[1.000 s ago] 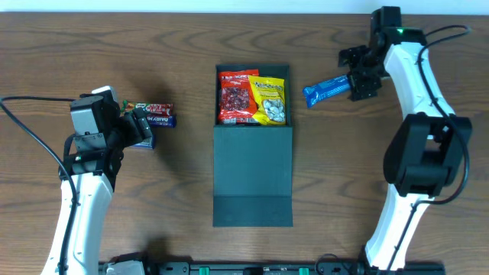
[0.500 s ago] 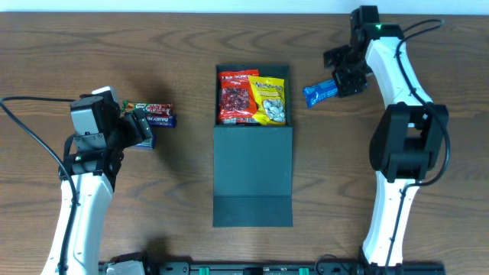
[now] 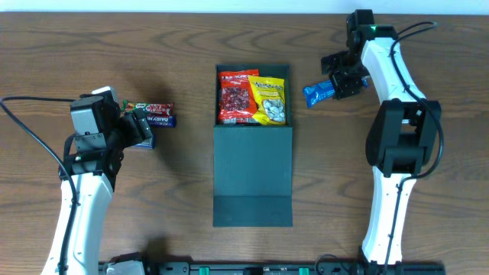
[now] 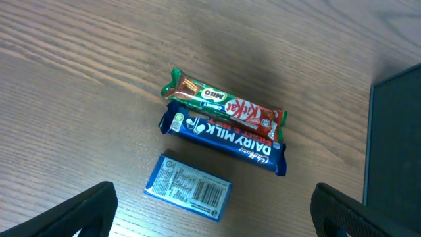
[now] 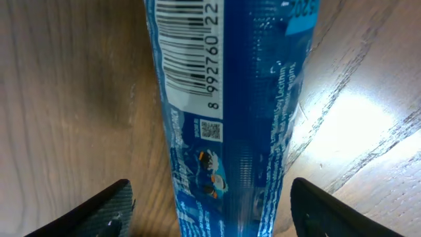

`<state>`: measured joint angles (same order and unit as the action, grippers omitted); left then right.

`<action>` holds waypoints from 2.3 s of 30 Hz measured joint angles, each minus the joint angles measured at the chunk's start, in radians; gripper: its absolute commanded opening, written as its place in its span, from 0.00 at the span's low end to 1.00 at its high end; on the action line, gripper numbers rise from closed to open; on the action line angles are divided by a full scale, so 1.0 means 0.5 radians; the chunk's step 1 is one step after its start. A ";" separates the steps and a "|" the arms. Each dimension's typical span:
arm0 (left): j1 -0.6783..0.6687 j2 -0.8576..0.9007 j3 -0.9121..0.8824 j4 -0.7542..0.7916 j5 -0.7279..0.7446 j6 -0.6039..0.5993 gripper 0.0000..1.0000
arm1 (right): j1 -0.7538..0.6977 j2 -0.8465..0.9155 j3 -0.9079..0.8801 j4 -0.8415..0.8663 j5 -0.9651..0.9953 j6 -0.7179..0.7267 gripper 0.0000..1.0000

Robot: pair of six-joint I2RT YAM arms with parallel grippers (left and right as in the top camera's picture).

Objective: Pack container
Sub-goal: 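Lift the blue-wrapped bar with the right gripper and rotate it upright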

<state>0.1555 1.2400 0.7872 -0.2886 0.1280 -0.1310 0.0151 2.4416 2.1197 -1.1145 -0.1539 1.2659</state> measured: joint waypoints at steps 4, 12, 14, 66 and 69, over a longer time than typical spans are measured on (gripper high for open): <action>0.000 0.000 0.000 0.000 0.000 0.000 0.95 | 0.001 0.000 0.000 -0.001 0.000 -0.014 0.73; 0.000 0.000 0.000 0.000 0.000 0.000 0.95 | 0.000 0.011 0.000 -0.009 0.000 -0.041 0.70; 0.000 0.000 0.000 0.000 0.000 0.000 0.95 | 0.000 0.012 0.000 -0.009 0.000 -0.043 0.68; 0.000 0.000 0.001 0.000 -0.001 0.000 0.95 | -0.011 0.144 0.500 -0.320 -0.005 -0.642 0.01; 0.000 0.000 0.001 0.001 -0.001 0.000 0.95 | 0.034 0.146 0.817 -0.436 0.008 -0.906 0.02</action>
<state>0.1555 1.2400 0.7876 -0.2882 0.1276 -0.1310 0.0322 2.5145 2.5282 -1.3323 -0.1497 0.8131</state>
